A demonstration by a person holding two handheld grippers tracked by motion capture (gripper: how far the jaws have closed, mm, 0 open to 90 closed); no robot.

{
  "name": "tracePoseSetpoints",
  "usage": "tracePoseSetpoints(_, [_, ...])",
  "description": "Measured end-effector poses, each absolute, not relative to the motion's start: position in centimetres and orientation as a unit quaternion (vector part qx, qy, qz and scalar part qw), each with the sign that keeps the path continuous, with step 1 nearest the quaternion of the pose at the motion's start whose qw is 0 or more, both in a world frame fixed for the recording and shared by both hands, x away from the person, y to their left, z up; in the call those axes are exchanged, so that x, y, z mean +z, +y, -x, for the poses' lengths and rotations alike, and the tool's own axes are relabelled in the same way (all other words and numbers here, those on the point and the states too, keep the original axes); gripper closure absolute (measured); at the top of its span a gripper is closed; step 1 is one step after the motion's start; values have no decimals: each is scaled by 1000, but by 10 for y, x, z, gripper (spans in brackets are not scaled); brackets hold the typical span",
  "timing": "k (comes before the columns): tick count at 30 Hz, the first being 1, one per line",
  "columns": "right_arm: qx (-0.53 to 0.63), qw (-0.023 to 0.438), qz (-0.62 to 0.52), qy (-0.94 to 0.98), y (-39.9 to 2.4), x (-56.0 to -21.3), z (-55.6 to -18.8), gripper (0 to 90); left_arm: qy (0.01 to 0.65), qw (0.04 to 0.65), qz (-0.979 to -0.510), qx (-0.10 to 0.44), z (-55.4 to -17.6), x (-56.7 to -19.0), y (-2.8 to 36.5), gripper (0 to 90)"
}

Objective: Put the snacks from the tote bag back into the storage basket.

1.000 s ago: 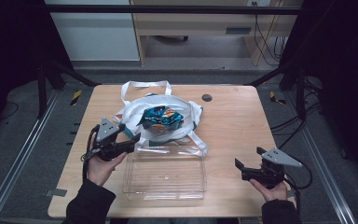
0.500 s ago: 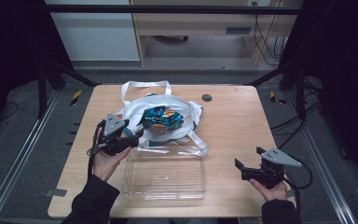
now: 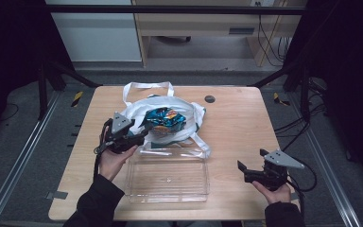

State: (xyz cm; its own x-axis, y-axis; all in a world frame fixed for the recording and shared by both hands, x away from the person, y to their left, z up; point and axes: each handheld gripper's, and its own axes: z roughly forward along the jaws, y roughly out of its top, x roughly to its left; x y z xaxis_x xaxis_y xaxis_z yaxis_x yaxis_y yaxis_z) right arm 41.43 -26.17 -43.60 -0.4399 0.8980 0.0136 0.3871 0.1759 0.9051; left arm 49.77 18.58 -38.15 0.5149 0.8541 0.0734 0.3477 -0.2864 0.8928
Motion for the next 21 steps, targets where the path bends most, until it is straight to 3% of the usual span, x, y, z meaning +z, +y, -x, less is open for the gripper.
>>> tracePoseSetpoints(10, [457, 277, -450, 716, -261, -437, -415, 62, 406, 441, -746, 289, -506, -385, 183, 445])
tracePoseSetpoints(21, [456, 277, -451, 716, -262, -437, -415, 62, 408, 435, -752, 280, -514, -390, 176, 602])
